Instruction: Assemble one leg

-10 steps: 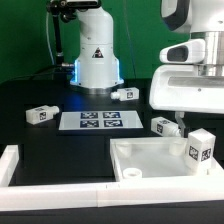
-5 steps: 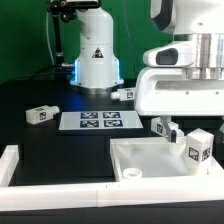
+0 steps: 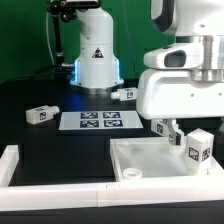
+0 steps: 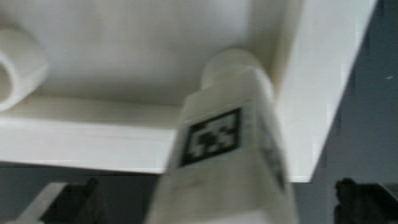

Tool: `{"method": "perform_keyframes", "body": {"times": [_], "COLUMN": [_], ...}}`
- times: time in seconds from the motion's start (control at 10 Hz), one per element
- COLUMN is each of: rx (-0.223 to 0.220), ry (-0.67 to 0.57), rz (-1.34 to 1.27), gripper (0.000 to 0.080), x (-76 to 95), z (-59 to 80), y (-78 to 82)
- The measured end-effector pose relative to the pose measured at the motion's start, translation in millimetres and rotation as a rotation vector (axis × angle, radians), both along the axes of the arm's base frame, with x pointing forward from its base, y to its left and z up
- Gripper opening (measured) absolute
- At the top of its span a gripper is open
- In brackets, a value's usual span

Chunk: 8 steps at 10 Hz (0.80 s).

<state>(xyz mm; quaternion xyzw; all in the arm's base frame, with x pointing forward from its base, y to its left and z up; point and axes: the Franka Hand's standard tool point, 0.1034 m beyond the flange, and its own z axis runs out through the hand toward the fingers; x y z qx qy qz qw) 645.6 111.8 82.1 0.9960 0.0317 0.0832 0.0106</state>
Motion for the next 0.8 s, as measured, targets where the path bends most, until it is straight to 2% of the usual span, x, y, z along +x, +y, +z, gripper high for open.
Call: {"method": "perform_keyframes", "body": {"times": [0.1,0.3,0.4,0.5,0.8], "rx": [0.004,0.008,0.008,0.016,0.049], "ry": [0.000,0.000,0.000,0.000,-0.003], "rz": [-0.009,-0.037,-0.037,-0.082,-0.290], "gripper": [0.0649,0.0649,0.0534,0.0380,0.0381], "x": [-1.0,-0.7,-0.7,-0.7,-1.0], "z": [-0.3,-0.5,-0.5,-0.5,-0.9], "y": [5.4,2.9,2.8,3.1,0.8]}}
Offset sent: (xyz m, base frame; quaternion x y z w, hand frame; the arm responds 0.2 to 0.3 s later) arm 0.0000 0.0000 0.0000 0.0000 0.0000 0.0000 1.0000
